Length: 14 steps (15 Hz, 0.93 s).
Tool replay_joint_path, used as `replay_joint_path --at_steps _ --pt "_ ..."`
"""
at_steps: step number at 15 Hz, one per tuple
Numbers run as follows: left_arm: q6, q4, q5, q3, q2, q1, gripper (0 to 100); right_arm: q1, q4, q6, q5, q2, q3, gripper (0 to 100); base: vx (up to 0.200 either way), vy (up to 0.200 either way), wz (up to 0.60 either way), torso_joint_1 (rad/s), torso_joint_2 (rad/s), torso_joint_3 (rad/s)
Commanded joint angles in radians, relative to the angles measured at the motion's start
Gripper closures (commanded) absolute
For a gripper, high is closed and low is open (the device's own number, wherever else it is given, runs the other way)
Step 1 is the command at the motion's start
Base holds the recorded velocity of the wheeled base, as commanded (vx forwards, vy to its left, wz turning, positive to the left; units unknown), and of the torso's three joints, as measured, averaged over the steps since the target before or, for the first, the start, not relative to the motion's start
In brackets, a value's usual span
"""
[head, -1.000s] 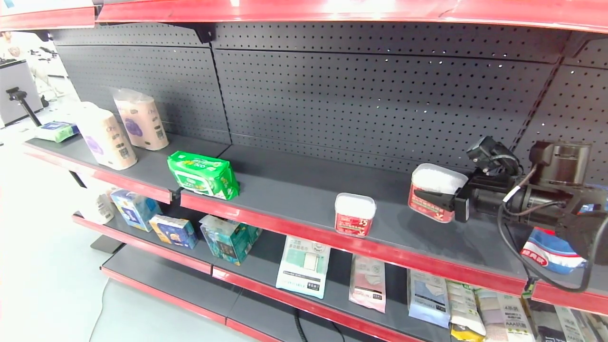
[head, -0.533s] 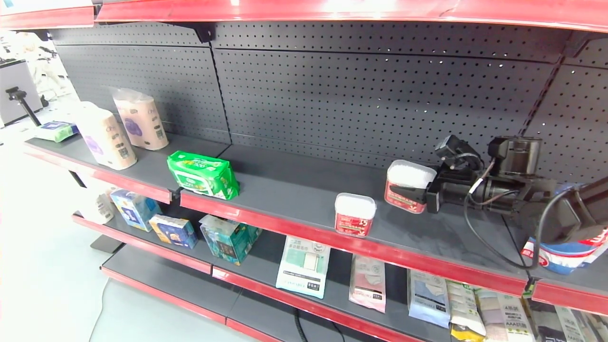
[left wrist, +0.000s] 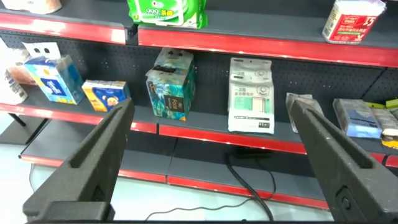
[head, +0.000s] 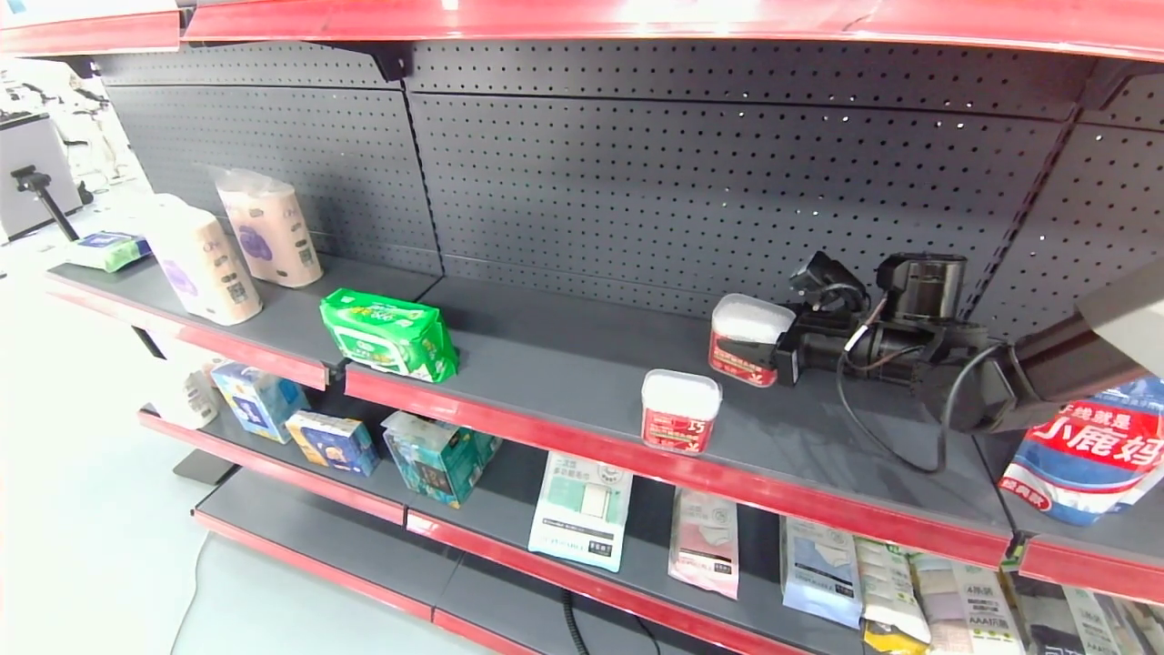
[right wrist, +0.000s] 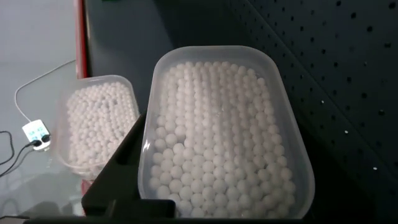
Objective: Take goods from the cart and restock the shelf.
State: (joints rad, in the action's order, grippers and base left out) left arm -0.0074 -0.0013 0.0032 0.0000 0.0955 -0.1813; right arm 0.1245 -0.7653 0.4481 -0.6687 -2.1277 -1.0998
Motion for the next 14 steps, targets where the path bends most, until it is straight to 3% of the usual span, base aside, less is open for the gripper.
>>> replay_joint_path --at_steps 1,14 --pt "0.0 0.0 0.0 0.0 0.003 0.0 0 -0.002 0.001 0.0 0.001 -0.049 -0.034 100 0.0 0.0 0.0 0.0 0.0 0.0" --pt "0.0 0.0 0.0 0.0 0.003 0.0 0 0.057 0.003 0.009 -0.02 -0.16 -0.15 100 0.0 0.0 0.0 0.0 0.0 0.0"
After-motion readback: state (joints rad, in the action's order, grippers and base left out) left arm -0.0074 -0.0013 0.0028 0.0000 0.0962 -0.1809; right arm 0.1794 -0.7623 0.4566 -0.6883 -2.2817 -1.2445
